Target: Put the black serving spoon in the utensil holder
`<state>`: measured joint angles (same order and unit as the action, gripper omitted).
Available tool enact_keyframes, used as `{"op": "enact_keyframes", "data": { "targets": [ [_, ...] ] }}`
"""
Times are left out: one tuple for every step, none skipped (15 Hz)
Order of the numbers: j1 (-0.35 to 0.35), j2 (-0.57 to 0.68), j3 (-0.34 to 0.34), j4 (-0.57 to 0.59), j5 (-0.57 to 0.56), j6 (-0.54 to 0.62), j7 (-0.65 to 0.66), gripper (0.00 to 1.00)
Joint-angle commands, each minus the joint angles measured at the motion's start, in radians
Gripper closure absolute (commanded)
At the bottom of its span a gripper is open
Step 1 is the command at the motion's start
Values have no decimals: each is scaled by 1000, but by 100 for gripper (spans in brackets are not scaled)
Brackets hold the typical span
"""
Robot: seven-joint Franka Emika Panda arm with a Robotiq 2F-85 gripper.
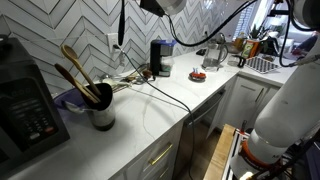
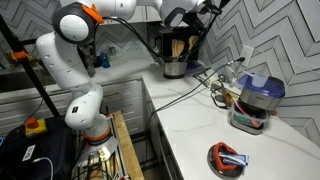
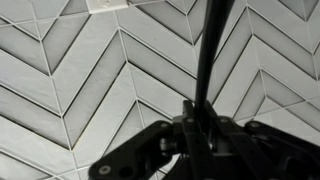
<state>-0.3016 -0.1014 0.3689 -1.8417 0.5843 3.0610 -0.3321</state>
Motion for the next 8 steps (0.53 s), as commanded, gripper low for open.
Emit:
{"op": "enact_keyframes", "data": {
  "targets": [
    [17,0,-1,6,28,-6,-26,97],
    [68,5,-8,36,120,-9,-123,97],
    [119,8,-20,75,225,-36,-210,97],
    [147,-4,-30,87,292,-63,-261,97],
    [173,-17,-41,102,373,-102,-336,97],
    [199,-30,-57,112,452,-155,-398,97],
    [222,-41,-78,120,531,-211,-463,97],
    [226,-73,-101,83,611,-296,-541,97]
  ]
}}
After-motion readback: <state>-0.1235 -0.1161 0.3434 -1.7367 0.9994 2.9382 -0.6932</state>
